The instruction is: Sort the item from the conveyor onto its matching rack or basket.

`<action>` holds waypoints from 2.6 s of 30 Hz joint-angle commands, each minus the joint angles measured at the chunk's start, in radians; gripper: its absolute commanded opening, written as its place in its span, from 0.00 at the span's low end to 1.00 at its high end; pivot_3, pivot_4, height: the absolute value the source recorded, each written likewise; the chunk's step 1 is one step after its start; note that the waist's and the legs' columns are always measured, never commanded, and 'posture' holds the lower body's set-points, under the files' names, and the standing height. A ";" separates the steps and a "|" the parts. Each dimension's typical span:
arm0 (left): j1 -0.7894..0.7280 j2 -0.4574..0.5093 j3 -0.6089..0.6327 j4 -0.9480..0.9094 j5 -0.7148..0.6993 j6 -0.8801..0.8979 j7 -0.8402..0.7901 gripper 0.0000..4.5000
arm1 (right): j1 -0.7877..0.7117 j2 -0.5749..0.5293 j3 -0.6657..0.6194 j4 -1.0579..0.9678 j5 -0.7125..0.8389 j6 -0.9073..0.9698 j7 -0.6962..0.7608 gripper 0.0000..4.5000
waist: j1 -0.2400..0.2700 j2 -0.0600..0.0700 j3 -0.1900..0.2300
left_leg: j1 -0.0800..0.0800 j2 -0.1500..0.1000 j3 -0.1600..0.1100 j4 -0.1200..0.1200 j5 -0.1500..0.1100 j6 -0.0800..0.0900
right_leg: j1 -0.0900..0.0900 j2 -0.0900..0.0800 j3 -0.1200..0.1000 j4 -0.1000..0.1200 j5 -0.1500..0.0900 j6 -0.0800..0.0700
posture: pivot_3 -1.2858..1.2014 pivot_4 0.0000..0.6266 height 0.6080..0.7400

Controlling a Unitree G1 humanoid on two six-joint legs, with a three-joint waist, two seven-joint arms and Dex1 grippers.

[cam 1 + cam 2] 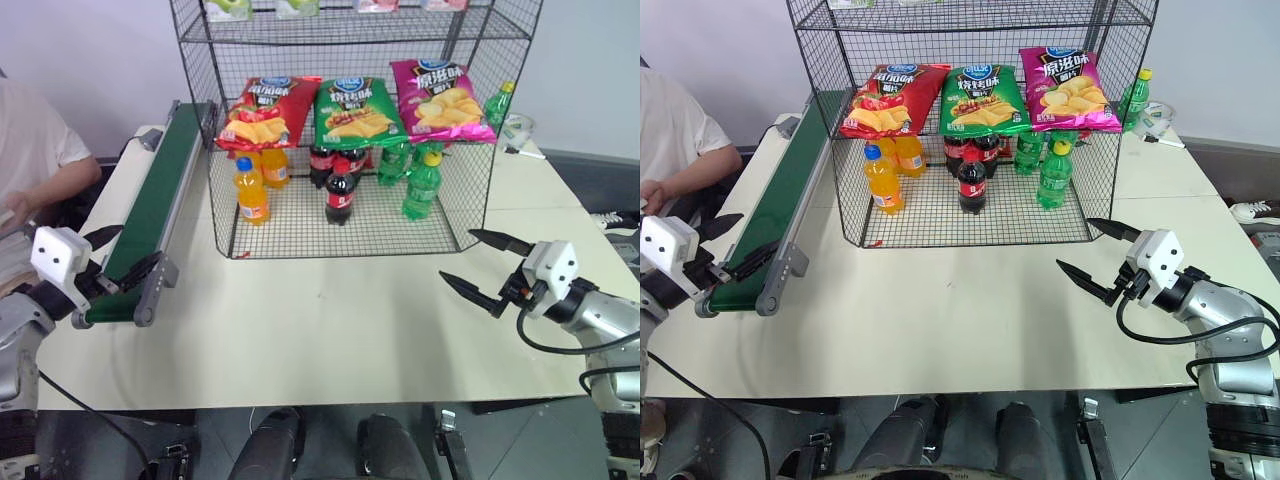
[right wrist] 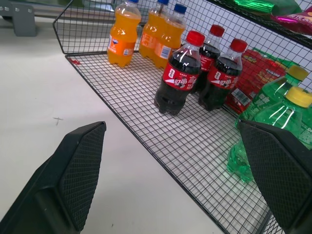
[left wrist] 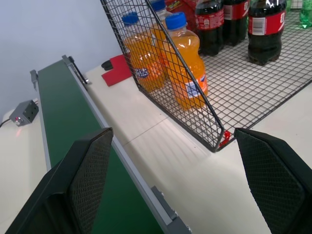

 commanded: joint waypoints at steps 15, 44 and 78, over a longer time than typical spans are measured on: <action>0.002 -0.008 0.027 -0.013 -0.032 0.011 0.026 0.92 | -0.055 -0.005 0.021 0.018 -0.011 -0.028 0.005 1.00 | 0.000 0.000 0.000 | -0.001 0.000 0.000 0.000 0.000 0.000 | -0.001 0.000 0.000 0.000 0.000 0.000 | 0.52 0.24 1.00; 0.027 -0.010 0.025 -0.039 -0.025 0.017 0.038 0.92 | -0.082 0.004 0.062 0.038 -0.025 -0.051 -0.002 1.00 | 0.000 0.000 0.000 | -0.002 0.000 0.000 0.000 0.000 0.000 | -0.002 0.000 0.000 -0.001 0.000 0.000 | 0.52 0.24 1.00; 0.192 -0.021 0.094 -0.080 0.000 -0.061 0.098 0.92 | -0.106 0.050 0.144 -0.028 0.005 0.016 -0.003 1.00 | -0.006 0.000 0.001 | -0.003 0.000 0.000 -0.002 0.000 0.000 | -0.003 0.000 0.000 -0.002 0.000 0.000 | 0.52 0.24 1.00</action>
